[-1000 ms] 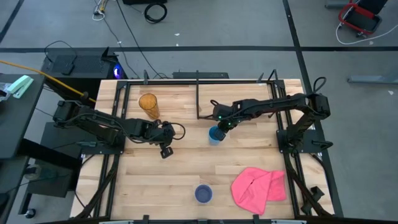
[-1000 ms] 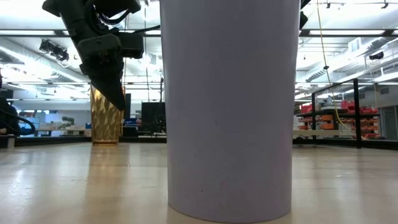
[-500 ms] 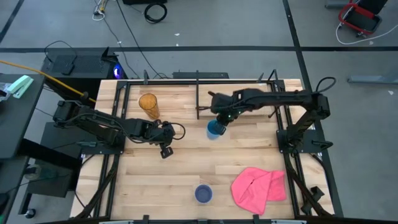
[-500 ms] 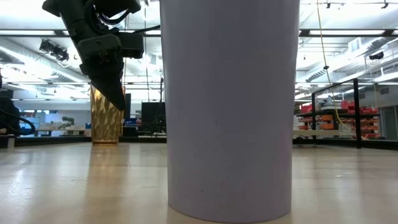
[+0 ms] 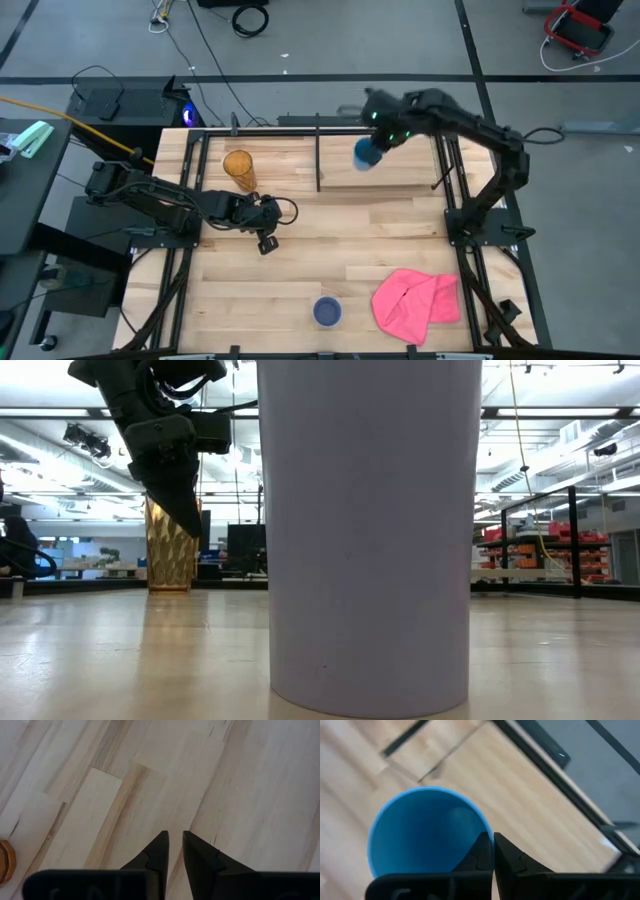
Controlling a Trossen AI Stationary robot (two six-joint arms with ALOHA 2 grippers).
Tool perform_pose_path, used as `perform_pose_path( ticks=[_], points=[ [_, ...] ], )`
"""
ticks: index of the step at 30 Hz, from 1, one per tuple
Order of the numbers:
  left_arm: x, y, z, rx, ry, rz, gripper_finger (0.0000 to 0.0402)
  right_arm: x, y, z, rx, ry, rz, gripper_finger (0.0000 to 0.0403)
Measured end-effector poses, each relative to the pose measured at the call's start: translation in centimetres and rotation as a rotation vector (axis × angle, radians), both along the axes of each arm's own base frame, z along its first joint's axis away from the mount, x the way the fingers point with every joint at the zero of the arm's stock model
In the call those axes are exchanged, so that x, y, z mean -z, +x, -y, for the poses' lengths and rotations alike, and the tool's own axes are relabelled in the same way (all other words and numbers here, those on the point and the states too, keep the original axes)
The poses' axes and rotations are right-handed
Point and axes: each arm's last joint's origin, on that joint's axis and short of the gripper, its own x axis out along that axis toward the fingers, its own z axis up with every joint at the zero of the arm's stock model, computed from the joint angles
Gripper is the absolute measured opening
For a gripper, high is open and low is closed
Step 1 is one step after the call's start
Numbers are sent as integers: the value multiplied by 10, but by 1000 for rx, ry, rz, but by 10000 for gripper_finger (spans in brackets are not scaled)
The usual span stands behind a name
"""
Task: Stack small to large cups/mugs on shelf
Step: Put the blue cup on the shelf
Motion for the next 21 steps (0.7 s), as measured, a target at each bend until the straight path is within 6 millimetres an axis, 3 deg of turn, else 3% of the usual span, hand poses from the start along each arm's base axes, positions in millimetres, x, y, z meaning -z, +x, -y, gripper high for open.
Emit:
perform_pose_path(
  ticks=[5, 11, 17, 21],
  points=[
    [0, 0, 0, 0, 0, 1, 61, -11, -29, 33, 145, 18, -44, 2],
    [0, 0, -1, -9, 17, 6, 62, -8, -60, 69, 268, 44, -75, 3],
    [0, 0, 0, -9, 16, 7, 55, -6, -80, 91, 337, 50, -83, 3],
    [0, 0, 0, -11, 21, 8, 58, 11, -90, 99, 362, 97, -133, 3]
  ],
)
